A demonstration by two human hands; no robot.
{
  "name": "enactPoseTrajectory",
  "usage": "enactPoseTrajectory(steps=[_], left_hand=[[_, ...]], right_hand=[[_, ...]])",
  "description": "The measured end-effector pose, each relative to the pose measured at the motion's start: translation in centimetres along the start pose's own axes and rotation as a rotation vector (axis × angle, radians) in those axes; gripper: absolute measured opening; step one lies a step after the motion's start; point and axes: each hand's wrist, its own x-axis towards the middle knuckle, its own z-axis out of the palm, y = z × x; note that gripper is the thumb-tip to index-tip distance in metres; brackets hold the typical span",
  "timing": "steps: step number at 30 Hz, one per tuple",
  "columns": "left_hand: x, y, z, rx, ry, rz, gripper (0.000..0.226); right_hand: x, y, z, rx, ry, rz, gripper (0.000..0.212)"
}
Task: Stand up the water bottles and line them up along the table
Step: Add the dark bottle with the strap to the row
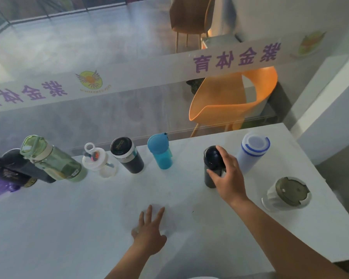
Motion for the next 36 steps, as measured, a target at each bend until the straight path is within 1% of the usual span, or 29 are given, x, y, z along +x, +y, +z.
enactPoseTrajectory(steps=[3,9,15,25,36], left_hand=[[0.3,-0.2,-0.2,0.033,-0.007,0.013,0.087],[0.5,-0.5,0.3,0.050,0.009,0.021,0.088],[0.6,-1.0,0.6,0.045,0.013,0.027,0.087],[0.1,-1.0,0.6,-0.008,0.013,0.021,0.084],[-0.3,-0.5,0.2,-0.044,-0.007,0.006,0.083]], right_hand=[[1.9,-0.8,0.7,0.045,-0.037,-0.022,0.080],[7.2,-2.7,3.6,0.044,-0.119,-0.081,0.080],[8.7,-3.0,6.2,0.043,-0.180,-0.118,0.078],[8.2,-2.8,6.6,0.019,-0.155,-0.140,0.077],[7.8,-2.8,6.1,0.015,-0.158,-0.102,0.078]])
